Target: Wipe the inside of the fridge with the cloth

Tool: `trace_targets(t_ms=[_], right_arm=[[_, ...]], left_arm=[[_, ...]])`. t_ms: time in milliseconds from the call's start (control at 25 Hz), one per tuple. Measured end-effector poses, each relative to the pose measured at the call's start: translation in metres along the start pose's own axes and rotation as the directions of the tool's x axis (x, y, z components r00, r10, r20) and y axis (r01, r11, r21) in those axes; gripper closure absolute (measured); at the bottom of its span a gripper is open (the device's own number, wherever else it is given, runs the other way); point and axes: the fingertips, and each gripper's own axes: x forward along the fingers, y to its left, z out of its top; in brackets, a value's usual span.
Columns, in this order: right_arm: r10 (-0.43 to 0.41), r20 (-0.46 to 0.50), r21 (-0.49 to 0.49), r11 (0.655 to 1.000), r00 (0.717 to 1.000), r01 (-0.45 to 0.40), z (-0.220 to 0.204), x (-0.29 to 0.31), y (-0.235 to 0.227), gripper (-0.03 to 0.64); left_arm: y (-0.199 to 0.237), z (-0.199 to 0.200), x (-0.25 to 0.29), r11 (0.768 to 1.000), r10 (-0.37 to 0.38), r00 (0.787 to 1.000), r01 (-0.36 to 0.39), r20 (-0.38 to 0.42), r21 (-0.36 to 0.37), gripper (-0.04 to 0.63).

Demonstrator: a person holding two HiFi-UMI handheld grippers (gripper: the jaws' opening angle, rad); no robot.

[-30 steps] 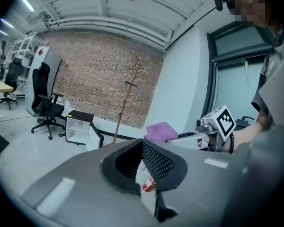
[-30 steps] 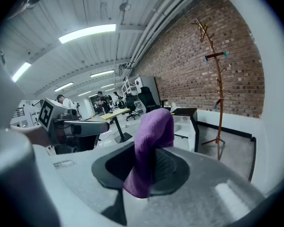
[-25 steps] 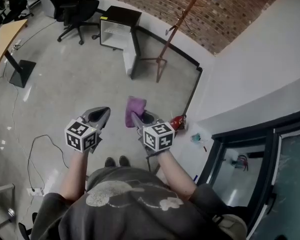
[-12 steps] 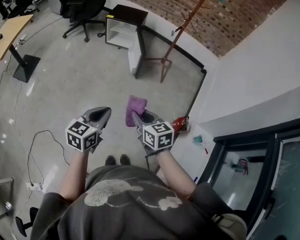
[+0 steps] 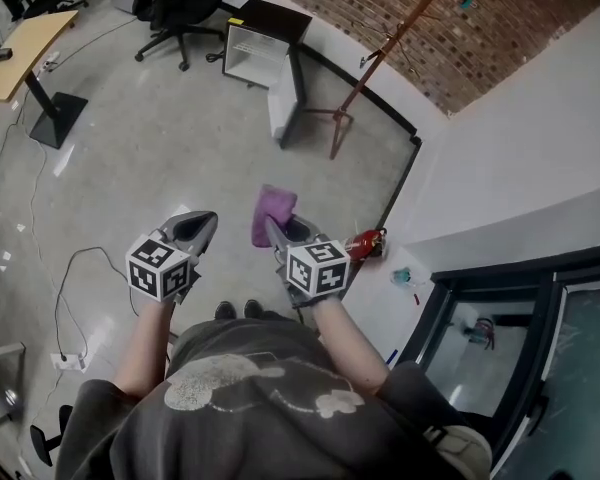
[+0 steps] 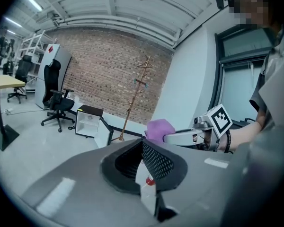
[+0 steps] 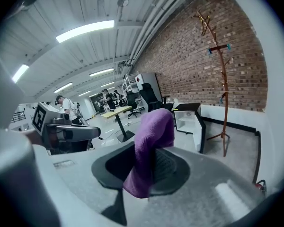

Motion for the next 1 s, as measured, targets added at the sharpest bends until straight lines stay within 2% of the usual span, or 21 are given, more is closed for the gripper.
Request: trace_targets(t_ms=[320,520,640,800,1000], right_arm=[[-0.085,-0.012,0.053,0.995,0.996,0.086,0.000,0.010,-0.022,0.545],[-0.088,-0.028,0.060,0.994,0.996,0.090,0.006,0.037,-0.051,0.545],[-0.067,-0.032,0.055,0.996,0.997,0.068,0.021,0.067,-0.074,0.545],[-0.035,-0.034,0.073,0.997,0.999,0.037,0.052,0.113,-0.112,0.545],[-0.015,-0.031,0.091,0.996,0.999,0.018,0.098,0.160,-0.161,0.545]], left_arm=[[0.036,0.004,0.001,1.000,-0.005,1.000,0.005,-0.015,-0.020,0.578],[0.062,0.021,0.023,0.999,0.037,0.999,-0.037,0.034,0.009,0.578],[0.086,0.038,0.043,0.997,0.082,0.994,-0.082,0.072,0.003,0.578],[0.125,0.058,0.078,0.991,0.131,0.989,-0.130,0.065,-0.013,0.578],[0.158,0.100,0.131,0.989,0.149,0.986,-0.150,0.077,0.008,0.578]])
